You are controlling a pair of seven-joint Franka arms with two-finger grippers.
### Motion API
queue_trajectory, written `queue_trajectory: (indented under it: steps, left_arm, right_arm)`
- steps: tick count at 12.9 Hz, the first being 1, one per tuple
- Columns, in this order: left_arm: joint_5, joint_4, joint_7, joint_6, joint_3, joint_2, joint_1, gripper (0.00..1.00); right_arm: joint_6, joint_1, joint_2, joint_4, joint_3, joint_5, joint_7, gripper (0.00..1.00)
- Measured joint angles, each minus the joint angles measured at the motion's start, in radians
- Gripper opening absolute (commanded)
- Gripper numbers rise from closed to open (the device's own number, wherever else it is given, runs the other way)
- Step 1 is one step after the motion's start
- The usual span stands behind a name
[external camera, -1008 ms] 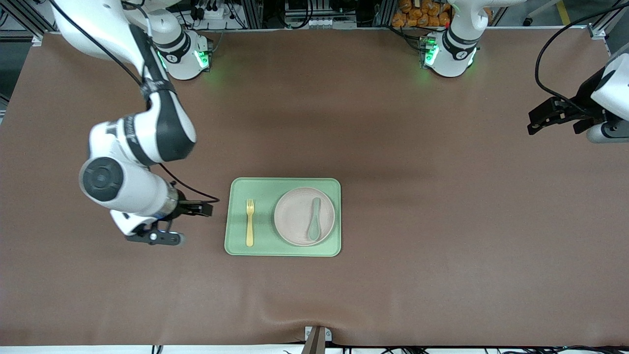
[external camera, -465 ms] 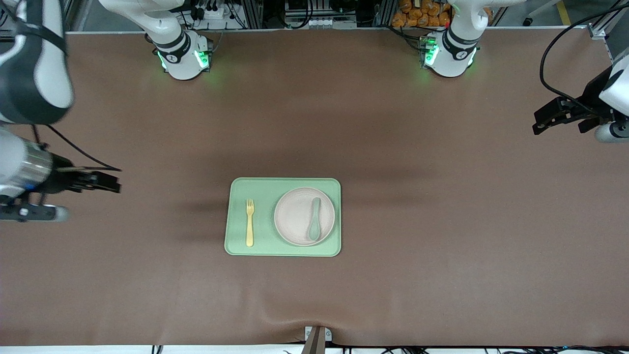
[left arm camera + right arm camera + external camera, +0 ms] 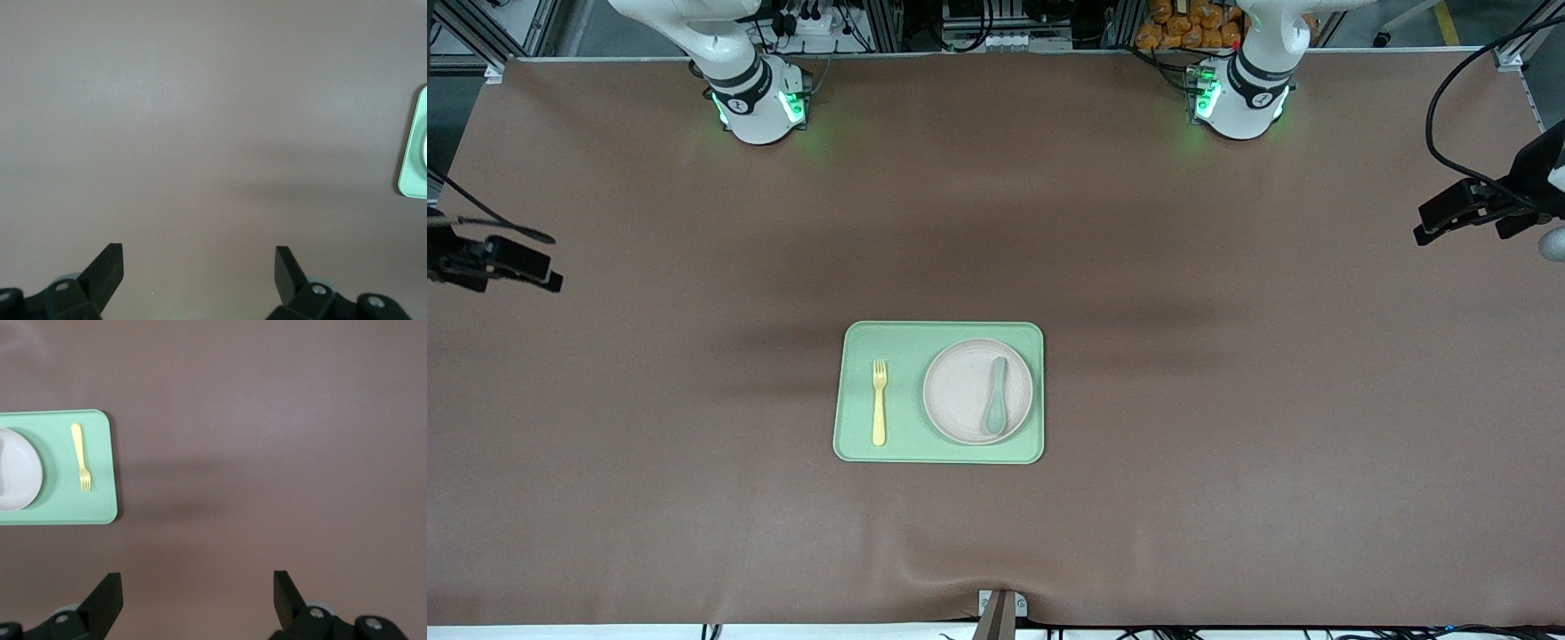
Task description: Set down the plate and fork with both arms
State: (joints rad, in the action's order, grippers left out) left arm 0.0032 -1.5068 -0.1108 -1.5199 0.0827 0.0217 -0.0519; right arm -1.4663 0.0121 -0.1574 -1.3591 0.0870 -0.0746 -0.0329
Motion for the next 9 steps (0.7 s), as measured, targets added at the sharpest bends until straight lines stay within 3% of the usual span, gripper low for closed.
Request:
queue_trajectory:
  steps: [2, 6, 9]
  left_arm:
    - [0.000, 0.000, 0.000, 0.000, 0.001, 0.000, 0.001, 1.00]
    - [0.000, 0.002, 0.000, 0.000, 0.001, 0.000, 0.001, 1.00]
    - [0.000, 0.002, 0.000, 0.000, 0.001, -0.001, 0.001, 1.00]
  right_arm:
    - [0.041, -0.004, 0.046, -0.011, 0.001, 0.000, 0.001, 1.00]
    - [0.018, -0.023, 0.173, -0.140, -0.001, 0.001, 0.012, 1.00]
    - [0.003, -0.049, 0.173, -0.155, -0.009, 0.005, 0.020, 1.00]
